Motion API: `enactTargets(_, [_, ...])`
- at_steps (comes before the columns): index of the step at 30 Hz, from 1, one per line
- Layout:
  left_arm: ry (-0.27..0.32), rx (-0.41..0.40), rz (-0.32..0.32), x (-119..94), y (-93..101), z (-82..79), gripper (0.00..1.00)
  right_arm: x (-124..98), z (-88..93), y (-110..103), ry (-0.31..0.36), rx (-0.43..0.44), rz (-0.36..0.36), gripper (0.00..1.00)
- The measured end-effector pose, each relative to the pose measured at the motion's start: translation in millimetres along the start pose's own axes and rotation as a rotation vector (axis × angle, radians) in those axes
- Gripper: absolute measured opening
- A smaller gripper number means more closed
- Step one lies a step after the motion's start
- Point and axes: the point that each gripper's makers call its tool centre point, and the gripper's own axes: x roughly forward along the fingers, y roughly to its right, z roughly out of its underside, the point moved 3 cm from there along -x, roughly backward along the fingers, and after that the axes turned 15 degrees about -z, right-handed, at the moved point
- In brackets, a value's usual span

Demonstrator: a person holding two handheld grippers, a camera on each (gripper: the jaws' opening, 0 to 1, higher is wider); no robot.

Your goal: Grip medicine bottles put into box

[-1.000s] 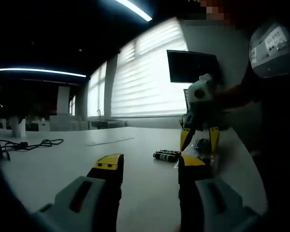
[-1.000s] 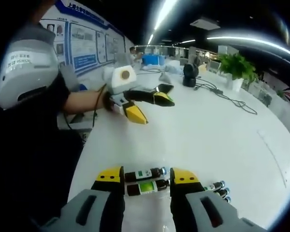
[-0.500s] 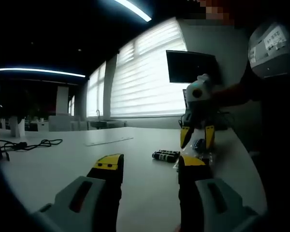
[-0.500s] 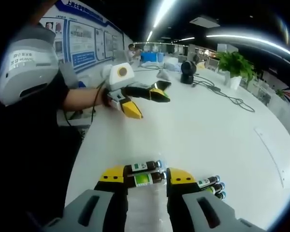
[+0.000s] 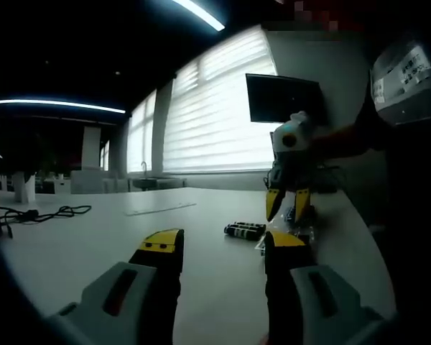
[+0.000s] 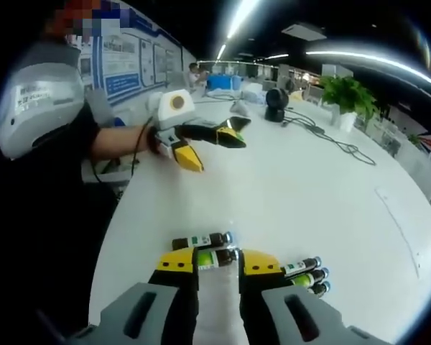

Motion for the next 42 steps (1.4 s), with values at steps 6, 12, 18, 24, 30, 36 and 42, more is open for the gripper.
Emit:
enactTargets(6, [0.002, 0.0, -0.002, 0, -0.5, -0.3, 0.38, 11, 3.0, -5, -0.002, -0.029, -0.04, 0.09])
enactTargets(12, [0.002, -0.001, 0.0, -1, -0.4, -0.3, 0.38, 12, 10.9, -2, 0.01, -0.012, -0.056, 0.06])
enactTargets(18, [0.002, -0.001, 0.0, -1, -0.6, -0.1, 0.38, 11, 10.3, -1, 0.034, -0.013, -0.06, 0.06])
enactTargets(24, [-0.001, -0.001, -0.001, 0, -1.1, 0.4, 0.38, 13, 10.4, -3, 0.049, -0.037, -0.046, 0.06])
enactTargets(30, [-0.004, 0.001, -0.003, 0, -1.4, 0.9, 0.38, 19, 11.5, -3, 0.026, -0.11, -0.004, 0.01])
enactTargets(36, [-0.004, 0.002, -0.003, 0, -1.4, 1.0, 0.38, 17, 11.7, -4, 0.065, -0.059, -0.003, 0.11])
enactTargets(42, [-0.004, 0.002, -0.001, 0, -0.9, 0.9, 0.38, 4, 2.5, -1, 0.07, -0.067, 0.019, 0.14])
